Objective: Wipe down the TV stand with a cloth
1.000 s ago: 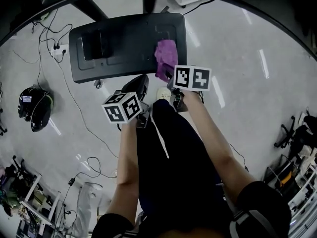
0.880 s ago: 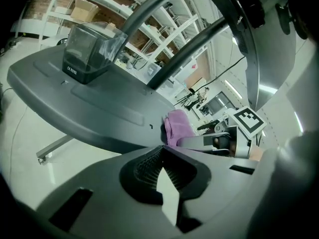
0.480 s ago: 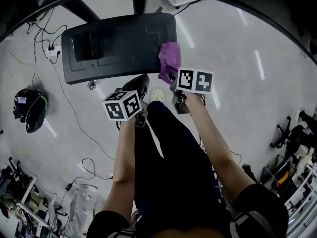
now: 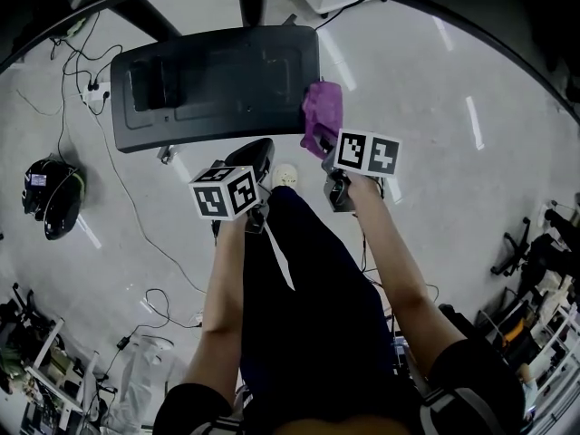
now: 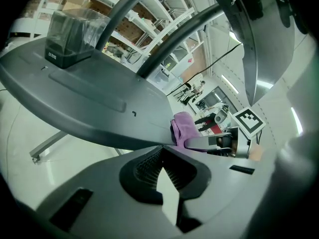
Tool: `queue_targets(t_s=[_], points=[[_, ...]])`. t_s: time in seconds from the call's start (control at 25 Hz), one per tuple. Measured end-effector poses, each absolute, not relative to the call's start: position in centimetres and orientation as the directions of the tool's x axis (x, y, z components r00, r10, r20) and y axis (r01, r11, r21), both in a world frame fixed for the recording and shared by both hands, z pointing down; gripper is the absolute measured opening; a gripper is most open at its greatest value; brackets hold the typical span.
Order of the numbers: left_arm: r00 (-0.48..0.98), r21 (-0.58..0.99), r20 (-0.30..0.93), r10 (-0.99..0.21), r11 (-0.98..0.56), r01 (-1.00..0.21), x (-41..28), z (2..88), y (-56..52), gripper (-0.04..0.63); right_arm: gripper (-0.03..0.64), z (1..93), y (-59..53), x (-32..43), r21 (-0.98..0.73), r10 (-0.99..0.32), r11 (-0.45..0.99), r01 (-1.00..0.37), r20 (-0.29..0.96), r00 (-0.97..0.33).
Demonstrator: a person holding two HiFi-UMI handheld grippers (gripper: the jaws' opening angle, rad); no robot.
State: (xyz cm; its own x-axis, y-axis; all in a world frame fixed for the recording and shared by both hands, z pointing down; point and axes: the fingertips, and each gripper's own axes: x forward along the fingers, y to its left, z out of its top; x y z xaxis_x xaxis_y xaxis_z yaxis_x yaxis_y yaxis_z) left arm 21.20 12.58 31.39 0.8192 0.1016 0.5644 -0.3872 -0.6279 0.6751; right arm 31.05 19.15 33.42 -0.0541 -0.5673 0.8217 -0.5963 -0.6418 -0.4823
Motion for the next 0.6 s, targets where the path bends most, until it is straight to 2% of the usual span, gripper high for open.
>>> queue_targets(t_s=[0.4, 0.6], points=[[0.809, 0.676, 0.579, 0.103, -0.615, -0.406, 21.0, 32.7, 13.9, 0.006, 0.089, 33.5, 21.5, 32.9, -0.448, -0.568, -0.647, -0.617, 0.823, -0.002], [0.800, 0.696, 0.589, 0.119, -0.578, -0.426, 19.1, 34.1, 14.4, 0.008, 0.089, 32.9, 21.7, 31.4, -0.464, -0.629, -0.560, -0.687, 0.777, -0.012]])
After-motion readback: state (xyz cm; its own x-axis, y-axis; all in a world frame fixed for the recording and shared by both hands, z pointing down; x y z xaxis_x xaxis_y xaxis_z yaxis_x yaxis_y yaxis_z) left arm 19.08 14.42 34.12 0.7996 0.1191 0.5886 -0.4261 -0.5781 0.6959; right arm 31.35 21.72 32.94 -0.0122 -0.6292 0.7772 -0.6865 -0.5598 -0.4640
